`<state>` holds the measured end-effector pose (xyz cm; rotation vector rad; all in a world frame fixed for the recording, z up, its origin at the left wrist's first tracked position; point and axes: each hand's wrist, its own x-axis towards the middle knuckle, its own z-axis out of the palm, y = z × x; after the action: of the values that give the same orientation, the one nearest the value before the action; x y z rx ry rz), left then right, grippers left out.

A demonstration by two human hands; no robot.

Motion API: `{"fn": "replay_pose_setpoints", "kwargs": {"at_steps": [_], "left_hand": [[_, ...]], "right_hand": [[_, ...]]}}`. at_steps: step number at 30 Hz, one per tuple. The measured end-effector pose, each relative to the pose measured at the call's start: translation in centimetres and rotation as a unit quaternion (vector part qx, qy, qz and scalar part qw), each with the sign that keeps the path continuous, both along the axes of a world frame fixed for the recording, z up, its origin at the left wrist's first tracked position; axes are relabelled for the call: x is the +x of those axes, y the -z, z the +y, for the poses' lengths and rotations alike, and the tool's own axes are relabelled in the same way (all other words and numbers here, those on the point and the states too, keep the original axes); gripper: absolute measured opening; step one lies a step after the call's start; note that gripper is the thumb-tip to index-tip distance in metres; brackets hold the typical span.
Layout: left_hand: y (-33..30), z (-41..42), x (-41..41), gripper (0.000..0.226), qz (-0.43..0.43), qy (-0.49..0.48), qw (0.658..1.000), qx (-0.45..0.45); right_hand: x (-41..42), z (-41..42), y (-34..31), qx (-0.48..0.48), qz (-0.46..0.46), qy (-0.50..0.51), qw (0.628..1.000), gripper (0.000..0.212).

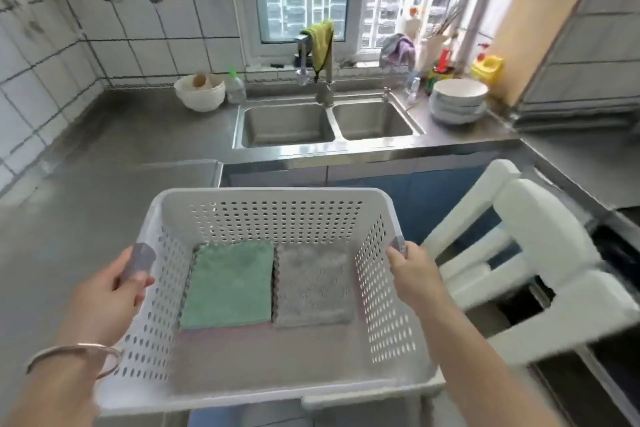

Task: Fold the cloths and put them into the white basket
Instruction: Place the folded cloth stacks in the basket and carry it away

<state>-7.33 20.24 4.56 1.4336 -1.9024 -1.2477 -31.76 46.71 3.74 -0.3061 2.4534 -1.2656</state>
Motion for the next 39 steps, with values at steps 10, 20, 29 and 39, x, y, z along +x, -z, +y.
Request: {"fn": "replay_pose_setpoints", "kwargs": {"at_steps": [10,20,29,39], "left_hand": [[-2.4,13.7,-14.8,0.046,-0.062,0.333,0.939,-0.058],[-2.0,32.9,-20.5,0.050,-0.078,0.565,0.816,-0.096],[-0.4,50.3,-26.1,0.047,-0.010,0.628,0.778,-0.010],[-4.9,60.3,-36.7,0.049,0.118,0.632,0.765,0.035]], "right_hand": [[4.3,22.0,-0.8,0.015,-0.009,0.306,0.952,0.020],[13.1,40.0,0.6,0.094,-0.037,0.502,0.859,0.026],[14.6,56.7,0.3,0.107,-0.033,0.573,0.812,0.040],[3.4,68.6,-5.1,0.021,0.028,0.578,0.815,0.031]]}}
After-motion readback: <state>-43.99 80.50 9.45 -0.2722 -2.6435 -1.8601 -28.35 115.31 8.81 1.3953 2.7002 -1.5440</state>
